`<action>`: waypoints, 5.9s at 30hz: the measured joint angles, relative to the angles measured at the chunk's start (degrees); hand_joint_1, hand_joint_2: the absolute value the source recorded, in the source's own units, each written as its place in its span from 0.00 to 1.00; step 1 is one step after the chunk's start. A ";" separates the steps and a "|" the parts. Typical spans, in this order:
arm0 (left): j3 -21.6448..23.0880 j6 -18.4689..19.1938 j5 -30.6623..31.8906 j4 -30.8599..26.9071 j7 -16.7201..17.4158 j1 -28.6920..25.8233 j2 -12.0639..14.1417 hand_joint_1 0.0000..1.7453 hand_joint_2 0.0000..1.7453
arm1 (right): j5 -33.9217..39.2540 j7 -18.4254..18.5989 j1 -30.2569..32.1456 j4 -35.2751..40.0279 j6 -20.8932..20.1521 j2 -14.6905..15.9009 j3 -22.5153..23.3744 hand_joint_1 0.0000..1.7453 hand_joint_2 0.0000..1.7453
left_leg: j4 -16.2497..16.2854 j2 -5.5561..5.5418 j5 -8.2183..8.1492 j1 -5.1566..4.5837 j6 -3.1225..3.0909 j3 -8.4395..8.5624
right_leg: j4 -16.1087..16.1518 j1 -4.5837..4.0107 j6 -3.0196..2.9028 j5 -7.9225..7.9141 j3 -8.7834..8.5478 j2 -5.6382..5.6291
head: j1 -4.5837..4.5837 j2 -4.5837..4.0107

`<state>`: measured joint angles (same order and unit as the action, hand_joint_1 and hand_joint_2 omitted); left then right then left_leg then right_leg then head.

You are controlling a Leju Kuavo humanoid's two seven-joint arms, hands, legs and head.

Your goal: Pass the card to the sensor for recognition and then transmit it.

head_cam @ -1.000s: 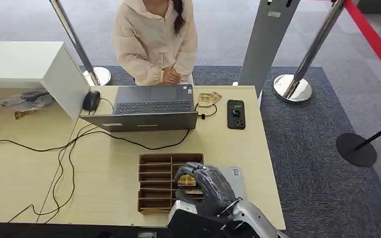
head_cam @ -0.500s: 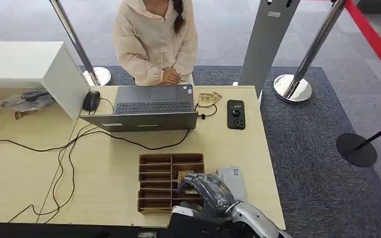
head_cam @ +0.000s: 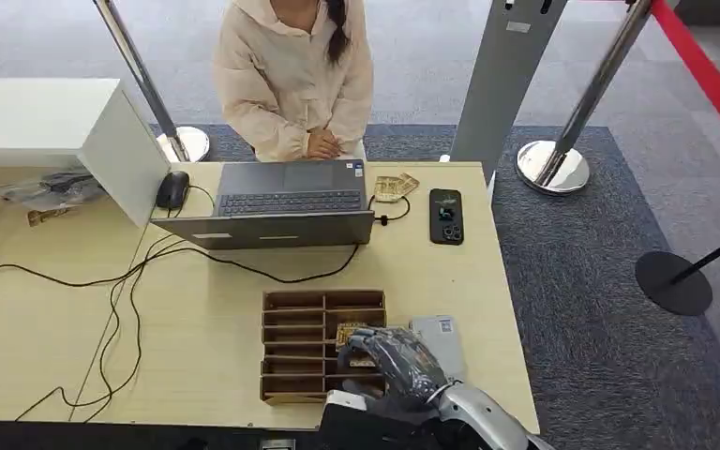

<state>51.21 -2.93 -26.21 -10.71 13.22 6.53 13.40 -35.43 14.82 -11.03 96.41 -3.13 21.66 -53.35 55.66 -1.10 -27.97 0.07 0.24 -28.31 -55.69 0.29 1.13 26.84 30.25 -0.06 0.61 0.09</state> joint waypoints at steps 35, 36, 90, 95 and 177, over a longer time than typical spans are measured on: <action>0.00 0.00 -0.02 0.00 0.17 -0.01 0.42 0.00 0.00 | -1.75 -0.06 -0.01 -3.28 1.16 -1.81 -1.70 0.37 1.00 | 0.00 0.00 0.00 0.00 0.00 -0.01 | 0.00 0.00 0.00 0.00 0.00 0.00 | 0.00 0.00; 0.00 0.00 -0.02 0.00 0.17 -0.01 0.42 0.00 0.00 | -1.75 -0.07 0.00 -3.41 1.16 -1.92 -1.73 0.38 1.00 | 0.00 0.00 0.00 0.00 0.00 0.00 | 0.00 0.00 0.00 0.00 0.00 0.00 | 0.00 0.00; 0.00 0.00 0.07 0.00 0.48 0.00 1.11 0.00 0.00 | -4.70 -0.44 -0.35 -11.47 4.98 -5.57 -2.21 0.71 1.00 | 0.00 0.00 0.00 0.00 0.00 0.00 | 0.00 0.00 0.00 0.00 -0.01 0.00 | 0.00 0.00; 0.00 0.00 0.07 0.00 0.48 0.00 1.31 0.00 0.00 | -4.85 -0.57 -0.47 -12.11 5.11 -5.81 -2.19 0.69 1.00 | 0.00 0.00 0.00 0.00 0.00 0.01 | 0.00 0.00 0.00 0.00 -0.01 0.00 | 0.00 0.00; -0.02 0.50 1.16 0.00 1.70 -0.02 2.80 0.00 0.00 | -4.39 3.10 -2.53 -6.69 -5.88 -0.46 2.10 0.00 1.00 | 0.01 0.00 0.01 0.00 0.00 0.06 | 0.00 0.00 0.00 -0.01 -0.04 0.00 | 0.00 0.00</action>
<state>51.19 -2.43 -25.05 -10.71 14.93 6.51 16.20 -39.82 17.92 -13.56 89.72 -9.01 21.20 -51.25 55.67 -1.10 -27.96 0.07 0.25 -28.25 -55.70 0.29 1.14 26.83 30.20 -0.06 0.61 0.09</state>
